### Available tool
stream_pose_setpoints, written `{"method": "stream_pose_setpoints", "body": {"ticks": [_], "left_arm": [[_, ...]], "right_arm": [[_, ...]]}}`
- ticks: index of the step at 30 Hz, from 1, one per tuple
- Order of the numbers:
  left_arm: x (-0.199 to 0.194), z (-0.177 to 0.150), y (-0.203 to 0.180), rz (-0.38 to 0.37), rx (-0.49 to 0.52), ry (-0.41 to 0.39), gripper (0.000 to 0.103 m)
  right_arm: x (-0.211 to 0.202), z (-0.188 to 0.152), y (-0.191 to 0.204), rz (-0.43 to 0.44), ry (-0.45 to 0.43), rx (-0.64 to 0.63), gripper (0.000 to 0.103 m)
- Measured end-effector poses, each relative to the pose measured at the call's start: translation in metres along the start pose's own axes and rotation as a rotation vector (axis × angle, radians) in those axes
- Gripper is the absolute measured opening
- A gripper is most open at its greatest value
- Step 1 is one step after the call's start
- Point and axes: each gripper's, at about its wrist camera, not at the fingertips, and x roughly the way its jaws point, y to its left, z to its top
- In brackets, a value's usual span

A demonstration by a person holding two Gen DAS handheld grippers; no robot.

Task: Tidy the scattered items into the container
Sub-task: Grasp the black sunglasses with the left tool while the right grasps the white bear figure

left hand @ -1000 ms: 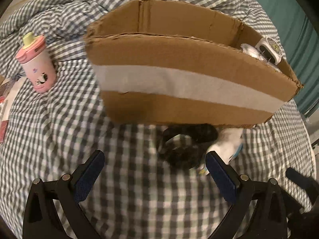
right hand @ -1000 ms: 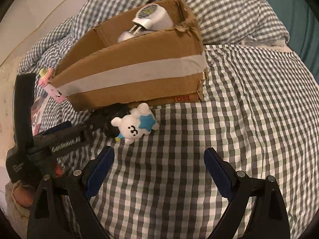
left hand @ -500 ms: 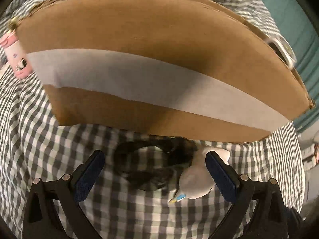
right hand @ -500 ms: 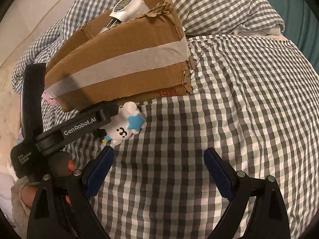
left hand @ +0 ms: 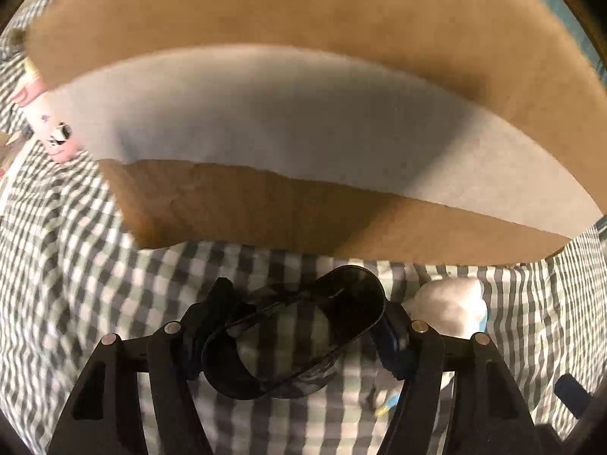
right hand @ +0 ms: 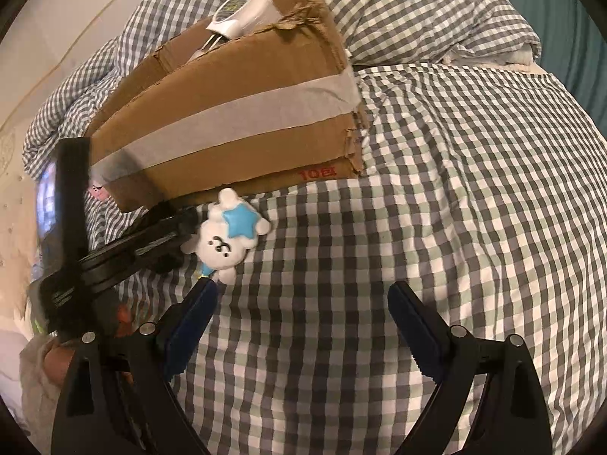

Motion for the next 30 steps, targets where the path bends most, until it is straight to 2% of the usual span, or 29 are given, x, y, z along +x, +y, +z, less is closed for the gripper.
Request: {"method": "stream_pose_setpoints", "body": {"ticks": [5, 9, 16, 19, 23, 24, 27, 30], "left_arm": [[-0.041, -0.008, 0.023, 0.059, -0.021, -0.081, 0.069], [-0.059, -0.005, 0.047, 0.106, -0.04, -0.098, 0.069], [-0.038, 0.006, 0.076, 0.149, -0.059, -0.096, 0.069], [-0.031, 0.009, 0.084, 0.171, -0.056, -0.094, 0.069], [-0.025, 0.008, 0.09, 0.186, -0.059, -0.077, 0.069], [-0.024, 0.008, 0.091, 0.189, -0.06, -0.074, 0.069], [-0.021, 0.008, 0.09, 0.193, -0.06, -0.066, 0.07], [-0.021, 0.008, 0.086, 0.189, -0.051, -0.064, 0.07]], "right_arm": [[0.009, 0.008, 0.021, 0.006, -0.002, -0.03, 0.091], [0.023, 0.02, 0.041, 0.01, 0.002, -0.034, 0.09], [0.06, 0.033, 0.066, -0.065, 0.037, -0.039, 0.087], [0.081, 0.035, 0.07, -0.066, 0.07, -0.013, 0.085], [0.104, 0.032, 0.079, -0.125, 0.114, -0.047, 0.069], [0.103, 0.031, 0.082, -0.145, 0.11, -0.067, 0.056], [0.093, 0.03, 0.083, -0.136, 0.122, -0.083, 0.054], [0.066, 0.024, 0.085, -0.178, 0.065, -0.123, 0.054]]}}
